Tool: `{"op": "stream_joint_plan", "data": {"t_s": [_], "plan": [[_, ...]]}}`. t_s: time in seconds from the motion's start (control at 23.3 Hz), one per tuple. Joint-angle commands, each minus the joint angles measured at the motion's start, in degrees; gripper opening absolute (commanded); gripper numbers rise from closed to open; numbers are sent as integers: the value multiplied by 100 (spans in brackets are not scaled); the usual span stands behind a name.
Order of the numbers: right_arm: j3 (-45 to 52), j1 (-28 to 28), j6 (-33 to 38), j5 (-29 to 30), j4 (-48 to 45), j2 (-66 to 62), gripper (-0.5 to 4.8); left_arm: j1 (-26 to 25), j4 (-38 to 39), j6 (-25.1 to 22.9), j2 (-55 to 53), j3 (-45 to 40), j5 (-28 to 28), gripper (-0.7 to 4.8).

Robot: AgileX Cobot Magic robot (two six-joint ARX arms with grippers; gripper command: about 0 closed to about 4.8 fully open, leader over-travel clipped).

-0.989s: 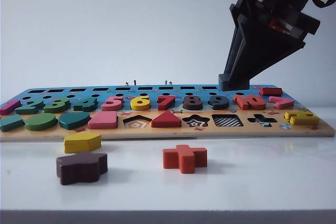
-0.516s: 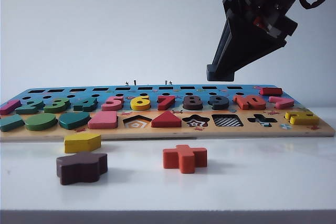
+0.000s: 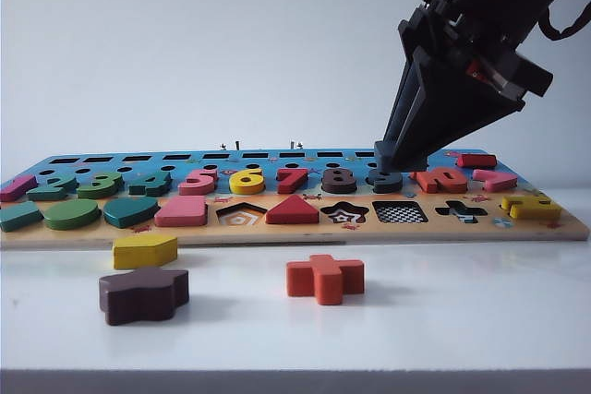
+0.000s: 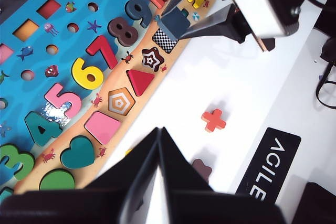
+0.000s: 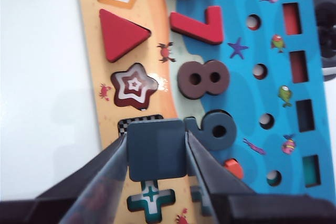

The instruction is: Insert the cube into the slot.

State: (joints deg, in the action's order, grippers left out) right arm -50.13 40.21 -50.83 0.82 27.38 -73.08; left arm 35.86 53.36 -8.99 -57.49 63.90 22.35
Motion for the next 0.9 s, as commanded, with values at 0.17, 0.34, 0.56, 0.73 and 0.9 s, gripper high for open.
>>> {"op": "stream_joint_plan", "data": {"t_s": [0.17, 0.34, 0.56, 0.73, 0.9], "plan": [[-7, 2, -31, 68, -120, -160, 121, 4, -98, -24, 2, 22, 11, 17], [0, 2, -46, 68, -157, -256, 121, 4, -98, -24, 2, 22, 11, 17], [50, -37, -44, 68, -258, -269, 121, 2, -96, -24, 2, 22, 11, 17], [50, -39, -46, 68, -254, -269, 121, 4, -98, -24, 2, 22, 11, 17], [50, -57, -44, 72, -254, -269, 121, 4, -96, -24, 2, 22, 11, 17]]}}
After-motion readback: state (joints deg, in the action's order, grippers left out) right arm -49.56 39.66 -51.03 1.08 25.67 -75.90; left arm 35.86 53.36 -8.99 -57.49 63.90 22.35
